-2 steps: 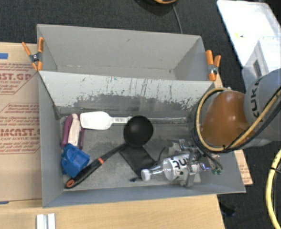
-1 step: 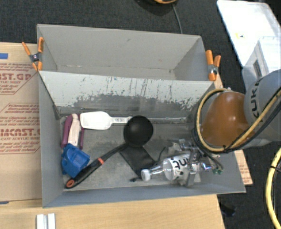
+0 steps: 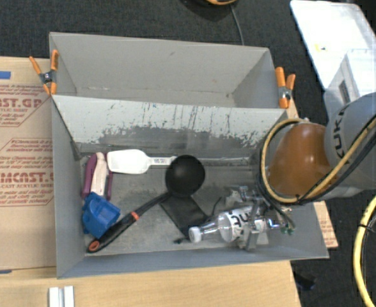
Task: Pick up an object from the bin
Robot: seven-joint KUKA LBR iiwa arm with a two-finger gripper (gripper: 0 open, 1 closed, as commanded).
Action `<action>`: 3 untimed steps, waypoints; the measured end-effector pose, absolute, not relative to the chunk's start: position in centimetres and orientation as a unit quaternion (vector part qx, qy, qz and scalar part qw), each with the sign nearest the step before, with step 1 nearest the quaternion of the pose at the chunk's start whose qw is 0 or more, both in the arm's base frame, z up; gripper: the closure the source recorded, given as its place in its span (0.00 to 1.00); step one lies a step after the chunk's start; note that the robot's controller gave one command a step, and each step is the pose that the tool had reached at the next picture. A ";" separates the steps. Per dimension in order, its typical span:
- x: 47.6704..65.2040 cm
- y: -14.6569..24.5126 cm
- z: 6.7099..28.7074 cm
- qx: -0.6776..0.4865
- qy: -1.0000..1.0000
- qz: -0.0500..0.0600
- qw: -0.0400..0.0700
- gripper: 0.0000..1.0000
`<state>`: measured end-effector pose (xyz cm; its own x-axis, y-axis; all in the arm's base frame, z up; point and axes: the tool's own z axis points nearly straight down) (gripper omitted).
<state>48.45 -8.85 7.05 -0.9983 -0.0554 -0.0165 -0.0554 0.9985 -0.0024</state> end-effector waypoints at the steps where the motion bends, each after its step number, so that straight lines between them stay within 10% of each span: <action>1: 48.6 -9.6 7.0 -0.041 0.999 -0.002 0.008 0.00; 2: 48.1 -9.7 6.9 -0.015 1.000 0.000 0.007 1.00; 3: 48.1 -9.7 6.9 -0.015 1.000 0.000 0.007 1.00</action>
Offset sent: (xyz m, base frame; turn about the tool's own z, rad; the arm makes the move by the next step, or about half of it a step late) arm -0.0032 -0.0095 -0.0005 0.0258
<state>48.11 -9.72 6.93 -0.9994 -0.0302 -0.0142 -0.0302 0.9995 -0.0004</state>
